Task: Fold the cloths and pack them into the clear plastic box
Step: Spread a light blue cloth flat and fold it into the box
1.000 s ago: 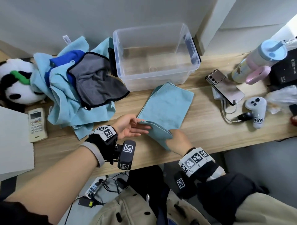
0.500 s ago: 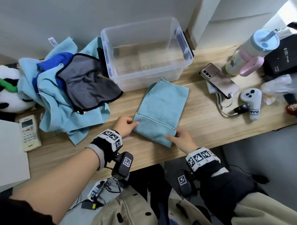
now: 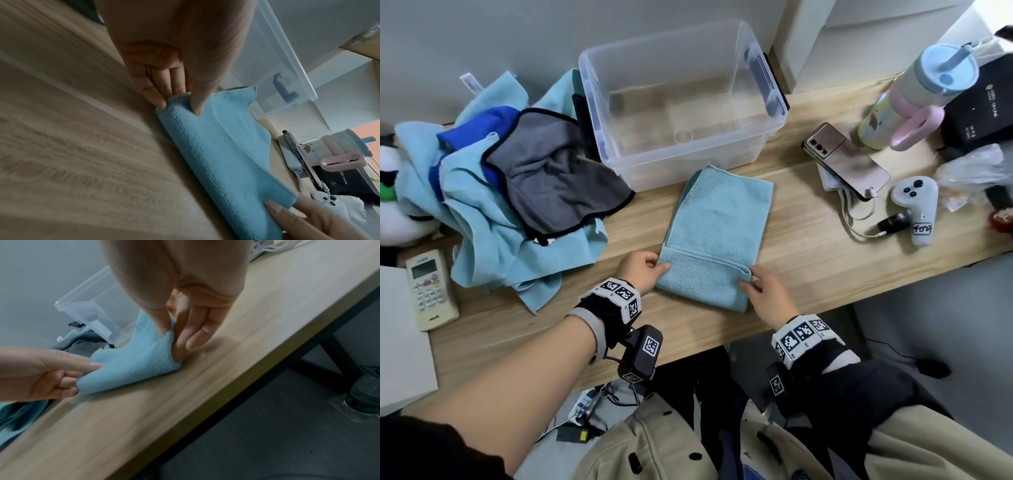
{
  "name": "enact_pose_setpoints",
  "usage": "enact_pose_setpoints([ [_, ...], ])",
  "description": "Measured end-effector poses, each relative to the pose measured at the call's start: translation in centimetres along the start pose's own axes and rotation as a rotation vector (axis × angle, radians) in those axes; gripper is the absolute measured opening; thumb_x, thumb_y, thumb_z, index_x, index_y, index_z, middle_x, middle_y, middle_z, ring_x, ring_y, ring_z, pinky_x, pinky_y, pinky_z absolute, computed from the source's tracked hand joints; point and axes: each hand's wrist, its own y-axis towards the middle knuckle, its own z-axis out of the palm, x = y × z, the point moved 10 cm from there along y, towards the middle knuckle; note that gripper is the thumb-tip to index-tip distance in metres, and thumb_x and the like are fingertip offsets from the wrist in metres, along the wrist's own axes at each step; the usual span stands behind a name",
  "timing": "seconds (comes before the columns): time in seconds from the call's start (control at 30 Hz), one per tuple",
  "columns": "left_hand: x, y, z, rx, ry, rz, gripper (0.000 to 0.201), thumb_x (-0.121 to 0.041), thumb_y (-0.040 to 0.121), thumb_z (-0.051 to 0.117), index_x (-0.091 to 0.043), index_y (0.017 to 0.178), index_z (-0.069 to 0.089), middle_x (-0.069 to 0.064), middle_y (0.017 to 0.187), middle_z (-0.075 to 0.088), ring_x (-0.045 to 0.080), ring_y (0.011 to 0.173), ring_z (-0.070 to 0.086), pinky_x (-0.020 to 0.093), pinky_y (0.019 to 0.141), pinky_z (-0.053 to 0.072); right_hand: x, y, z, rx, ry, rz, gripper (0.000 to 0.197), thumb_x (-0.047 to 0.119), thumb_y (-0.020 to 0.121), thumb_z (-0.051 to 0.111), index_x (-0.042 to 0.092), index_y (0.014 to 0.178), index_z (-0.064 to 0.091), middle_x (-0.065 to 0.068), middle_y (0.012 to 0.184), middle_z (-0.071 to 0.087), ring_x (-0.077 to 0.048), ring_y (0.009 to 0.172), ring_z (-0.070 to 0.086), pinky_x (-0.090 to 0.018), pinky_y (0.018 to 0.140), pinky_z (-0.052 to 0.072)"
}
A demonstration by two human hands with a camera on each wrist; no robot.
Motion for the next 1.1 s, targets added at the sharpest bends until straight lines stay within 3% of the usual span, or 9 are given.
enact_pose_setpoints([
  [0.07, -0.2, -0.3, -0.1, 0.000, 0.017, -0.036, 0.018, -0.020, 0.080, 0.070, -0.014, 0.066, 0.061, 0.012, 0.078, 0.067, 0.021, 0.075, 0.057, 0.035, 0.078, 0.049, 0.0, 0.2, -0.6, -0.021, -0.081, 0.051, 0.005, 0.026, 0.085, 0.062, 0.024, 0.089, 0.060, 0.000, 0.077, 0.067, -0.022, 0.079, 0.063, -0.032, 0.070, 0.047],
  [0.17, 0.4, 0.0, -0.2, -0.007, -0.003, -0.081, 0.026, -0.019, 0.075, 0.074, -0.021, 0.059, 0.054, 0.009, 0.075, 0.064, 0.021, 0.074, 0.058, 0.034, 0.078, 0.050, -0.6, 0.5, -1.3, -0.053, -0.131, 0.137, 0.026, 0.029, 0.082, 0.066, 0.023, 0.065, 0.046, -0.002, 0.070, 0.061, -0.024, 0.073, 0.059, -0.028, 0.062, 0.037],
  [0.3, 1.9, 1.3, 0.3, 0.006, -0.021, -0.106, 0.019, -0.026, 0.071, 0.076, -0.013, 0.066, 0.063, 0.014, 0.079, 0.072, 0.033, 0.082, 0.069, 0.049, 0.080, 0.056, -0.1, 0.7, -1.4, -0.034, -0.218, 0.116, 0.018, 0.030, 0.088, 0.057, 0.020, 0.076, 0.048, -0.004, 0.079, 0.062, -0.026, 0.078, 0.059, -0.029, 0.062, 0.037],
  [0.5, 1.4, 0.3, 0.8, 0.036, 0.031, -0.163, 0.025, -0.020, 0.078, 0.072, -0.013, 0.064, 0.053, 0.010, 0.072, 0.063, 0.023, 0.057, 0.059, 0.039, 0.072, 0.056, 1.2, 0.9, -2.1, -0.078, -0.370, 0.126, 0.019, 0.033, 0.090, 0.052, 0.016, 0.088, 0.045, -0.009, 0.091, 0.063, -0.030, 0.086, 0.060, -0.034, 0.070, 0.044],
  [0.63, 2.8, -1.2, 2.3, 0.194, -0.112, -0.356, 0.030, -0.010, 0.082, 0.068, -0.012, 0.065, 0.044, 0.007, 0.065, 0.054, 0.014, 0.043, 0.055, 0.021, 0.040, 0.052, 6.7, 0.0, -2.6, -0.150, -0.350, -0.269, 0.025, 0.029, 0.081, 0.063, 0.019, 0.098, 0.048, 0.004, 0.086, 0.053, -0.019, 0.081, 0.050, -0.032, 0.071, 0.041],
  [0.77, 3.2, -2.5, 2.8, 0.257, -0.264, -0.469, 0.021, -0.008, 0.086, 0.064, -0.011, 0.071, 0.050, -0.002, 0.040, 0.052, 0.002, 0.024, 0.037, 0.017, 0.035, 0.047, 7.6, -1.3, 3.2, 0.222, -0.631, -0.563, 0.059, 0.043, 0.070, 0.069, 0.027, 0.123, 0.048, 0.008, 0.123, 0.048, -0.013, 0.118, 0.040, -0.035, 0.103, 0.033],
  [0.9, 3.3, -3.4, 3.0, 0.305, -0.369, -0.528, 0.009, -0.009, 0.086, 0.064, -0.007, 0.089, 0.055, 0.008, 0.074, 0.055, 0.007, 0.043, 0.041, 0.017, 0.036, 0.047, 6.8, -1.1, 3.8, 0.228, -0.701, -0.573, 0.060, 0.014, 0.070, 0.058, 0.024, 0.128, 0.050, 0.006, 0.134, 0.049, -0.019, 0.126, 0.042, -0.041, 0.106, 0.033],
  [0.97, 2.5, -2.7, 2.0, 0.229, -0.326, -0.420, 0.022, -0.015, 0.083, 0.068, -0.012, 0.096, 0.051, 0.005, 0.080, 0.056, 0.008, 0.050, 0.050, 0.021, 0.041, 0.048, 7.4, -0.8, 3.0, 0.210, -0.621, -0.568, 0.049, 0.013, 0.074, 0.054, 0.024, 0.122, 0.058, 0.005, 0.128, 0.057, -0.021, 0.122, 0.049, -0.039, 0.104, 0.037],
  [1.1, -2.9, -2.2, -0.8, 0.043, -0.221, 0.113, 0.038, -0.024, 0.071, 0.079, -0.021, 0.102, 0.057, -0.003, 0.102, 0.057, 0.010, 0.090, 0.054, 0.022, 0.082, 0.043, 8.3, 0.1, 2.0, 0.265, -0.577, -0.467, 0.034, 0.016, 0.081, 0.052, 0.026, 0.111, 0.063, 0.004, 0.109, 0.067, -0.020, 0.105, 0.058, -0.036, 0.090, 0.046],
])
